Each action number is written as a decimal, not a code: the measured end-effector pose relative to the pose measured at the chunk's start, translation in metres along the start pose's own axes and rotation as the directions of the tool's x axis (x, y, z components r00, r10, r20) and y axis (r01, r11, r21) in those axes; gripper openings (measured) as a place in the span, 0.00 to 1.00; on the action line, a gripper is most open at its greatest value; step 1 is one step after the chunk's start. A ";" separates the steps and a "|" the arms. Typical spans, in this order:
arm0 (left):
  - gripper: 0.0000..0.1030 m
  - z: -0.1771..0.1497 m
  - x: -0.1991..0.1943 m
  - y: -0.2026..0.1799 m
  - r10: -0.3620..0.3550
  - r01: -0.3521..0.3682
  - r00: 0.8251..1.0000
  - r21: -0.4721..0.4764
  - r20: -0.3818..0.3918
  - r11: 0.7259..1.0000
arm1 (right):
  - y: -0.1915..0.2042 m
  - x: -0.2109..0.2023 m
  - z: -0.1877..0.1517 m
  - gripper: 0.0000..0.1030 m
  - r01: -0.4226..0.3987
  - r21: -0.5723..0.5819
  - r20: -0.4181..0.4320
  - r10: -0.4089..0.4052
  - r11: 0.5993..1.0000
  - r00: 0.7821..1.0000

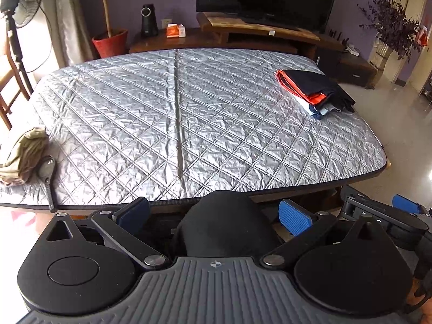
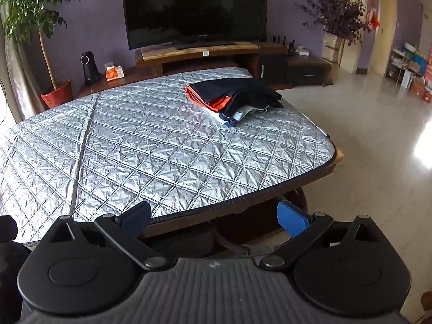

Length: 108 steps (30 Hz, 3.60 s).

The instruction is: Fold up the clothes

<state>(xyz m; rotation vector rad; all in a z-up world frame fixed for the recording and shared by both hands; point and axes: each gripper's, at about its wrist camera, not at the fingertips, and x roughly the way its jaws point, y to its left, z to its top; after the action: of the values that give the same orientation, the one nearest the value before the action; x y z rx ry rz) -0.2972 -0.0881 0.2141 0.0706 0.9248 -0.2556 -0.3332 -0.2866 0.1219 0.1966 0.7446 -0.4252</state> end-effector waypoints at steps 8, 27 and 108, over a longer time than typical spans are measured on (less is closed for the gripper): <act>1.00 0.000 0.001 -0.001 0.003 -0.003 1.000 0.007 -0.003 1.000 | 0.001 -0.007 -0.001 0.96 -0.004 0.000 -0.003 0.004 1.000 1.000; 1.00 -0.002 0.007 0.002 0.017 -0.017 1.000 0.005 -0.018 1.000 | 0.006 -0.006 -0.003 0.97 -0.006 -0.013 -0.019 0.006 1.000 1.000; 1.00 0.031 0.065 0.024 -0.103 0.103 0.994 -0.028 0.022 0.994 | 0.030 0.021 0.008 0.97 0.076 -0.039 -0.022 -0.077 0.996 0.997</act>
<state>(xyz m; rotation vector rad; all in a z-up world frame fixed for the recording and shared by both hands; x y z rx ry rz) -0.2291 -0.0820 0.1797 -0.0066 0.9125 -0.3381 -0.3018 -0.2687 0.1138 0.1374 0.7850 -0.4817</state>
